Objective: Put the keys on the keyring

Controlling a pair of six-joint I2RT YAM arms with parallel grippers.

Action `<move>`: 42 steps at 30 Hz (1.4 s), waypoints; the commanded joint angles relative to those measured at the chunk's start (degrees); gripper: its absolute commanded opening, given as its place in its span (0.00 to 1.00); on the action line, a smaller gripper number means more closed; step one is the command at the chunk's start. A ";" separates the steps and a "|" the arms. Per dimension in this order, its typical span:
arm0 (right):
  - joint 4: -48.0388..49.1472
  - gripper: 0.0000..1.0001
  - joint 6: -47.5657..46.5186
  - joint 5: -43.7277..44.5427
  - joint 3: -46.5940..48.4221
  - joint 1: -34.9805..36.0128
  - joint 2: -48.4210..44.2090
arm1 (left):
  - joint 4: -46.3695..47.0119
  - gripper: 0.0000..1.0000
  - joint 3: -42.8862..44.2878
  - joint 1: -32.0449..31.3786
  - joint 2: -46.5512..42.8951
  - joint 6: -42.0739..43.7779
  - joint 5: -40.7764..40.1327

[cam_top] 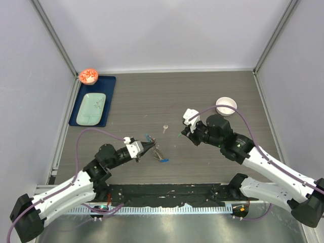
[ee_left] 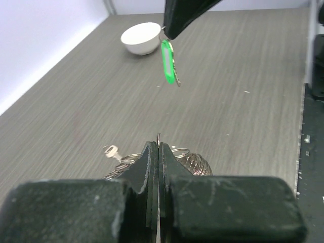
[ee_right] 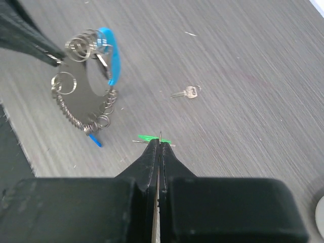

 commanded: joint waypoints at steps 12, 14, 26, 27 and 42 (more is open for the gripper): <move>-13.50 0.01 -8.76 -16.43 7.57 -0.06 -2.70 | 2.05 0.00 13.34 -0.22 13.72 2.31 22.54; -12.71 0.01 -8.76 -16.35 6.95 0.03 -3.31 | 1.52 0.00 15.01 -0.22 16.09 3.27 23.33; -10.07 0.01 -9.55 -12.22 3.17 2.75 -5.33 | -1.12 0.00 22.22 -0.30 27.69 7.23 28.70; -10.16 0.01 -9.81 -11.43 2.82 3.11 -5.51 | -0.60 0.00 22.40 -0.22 28.40 6.97 29.05; -9.72 0.01 -10.34 -8.44 1.15 6.36 -7.00 | 18.83 0.00 19.06 0.49 34.29 -4.19 32.48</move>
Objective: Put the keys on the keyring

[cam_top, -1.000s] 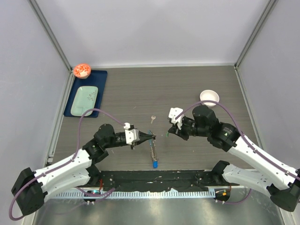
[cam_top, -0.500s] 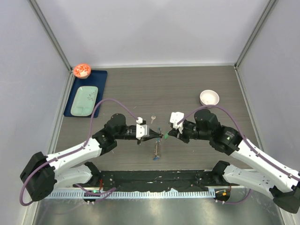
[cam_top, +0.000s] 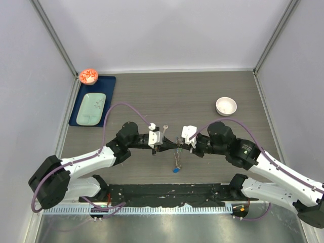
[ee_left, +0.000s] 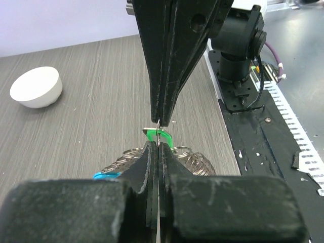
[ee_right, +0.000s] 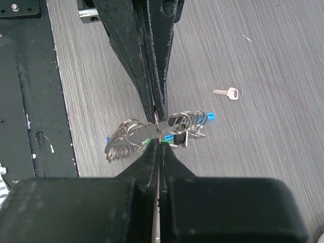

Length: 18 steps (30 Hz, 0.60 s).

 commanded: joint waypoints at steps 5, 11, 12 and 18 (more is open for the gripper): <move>1.66 0.01 -0.95 1.09 -0.07 0.79 -1.98 | 9.09 0.00 -0.09 0.35 -0.22 -2.93 1.79; 1.23 0.01 -1.03 1.01 0.19 1.05 -2.51 | 7.86 0.00 0.00 0.35 -0.22 -2.58 1.35; 1.31 0.01 -1.12 1.01 0.28 0.96 -2.60 | 7.59 0.00 0.09 0.35 -0.39 -2.40 1.35; 0.87 0.01 -1.12 1.18 0.45 1.14 -3.03 | 6.27 0.00 0.18 0.27 -0.83 -1.52 0.47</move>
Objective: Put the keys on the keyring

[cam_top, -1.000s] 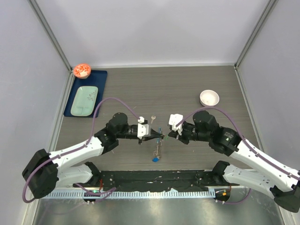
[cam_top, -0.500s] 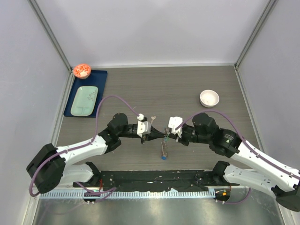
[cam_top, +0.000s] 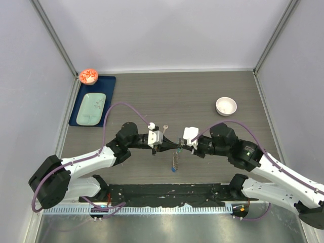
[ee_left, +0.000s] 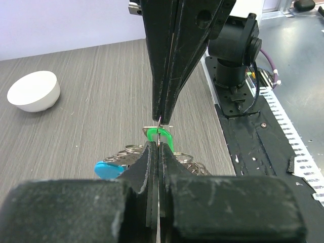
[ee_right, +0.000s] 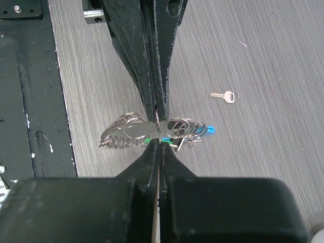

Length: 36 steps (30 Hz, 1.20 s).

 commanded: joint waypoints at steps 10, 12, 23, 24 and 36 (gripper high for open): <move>1.13 0.01 -0.44 -0.11 0.78 0.59 -0.52 | 2.71 0.00 0.64 0.44 -1.49 1.08 -0.23; 1.13 0.01 -0.44 -0.46 0.96 0.59 -0.35 | 2.80 0.00 0.64 0.35 -1.32 1.08 -0.23; 1.49 0.01 -0.36 -0.81 0.78 0.68 -0.26 | 2.80 0.00 0.81 0.35 -1.40 0.90 0.56; 1.49 0.01 -0.36 -0.73 0.70 0.68 -0.26 | 2.80 0.00 0.72 0.35 -1.32 0.90 0.65; 1.75 0.01 -0.09 -0.99 0.52 0.77 -0.26 | 2.88 0.00 0.72 0.35 -1.32 0.64 1.09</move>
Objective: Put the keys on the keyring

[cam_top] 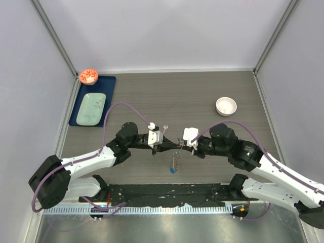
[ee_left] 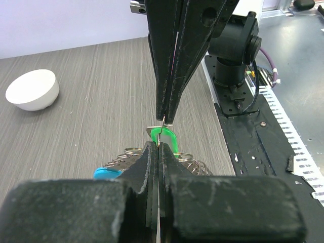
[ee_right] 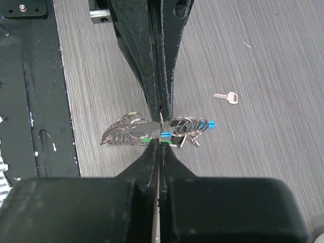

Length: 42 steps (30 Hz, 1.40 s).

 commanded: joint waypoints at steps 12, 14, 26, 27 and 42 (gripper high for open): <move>2.19 0.01 -0.05 -2.16 0.69 0.40 0.60 | 3.56 0.00 1.16 0.22 -0.79 0.68 2.78; 2.19 0.01 -0.05 -2.25 0.78 0.40 0.60 | 3.47 0.00 1.25 0.22 -0.61 0.51 3.22; 1.49 0.01 0.39 -1.72 0.87 0.40 -0.45 | 2.95 0.00 0.72 0.31 -1.32 1.12 2.78; 1.22 0.01 0.39 -1.98 1.13 0.40 -0.63 | 2.69 0.00 0.64 0.40 -1.32 1.39 2.61; 0.43 0.01 0.48 -2.33 1.31 0.40 -1.24 | 2.77 0.00 0.72 0.31 -1.93 1.39 3.48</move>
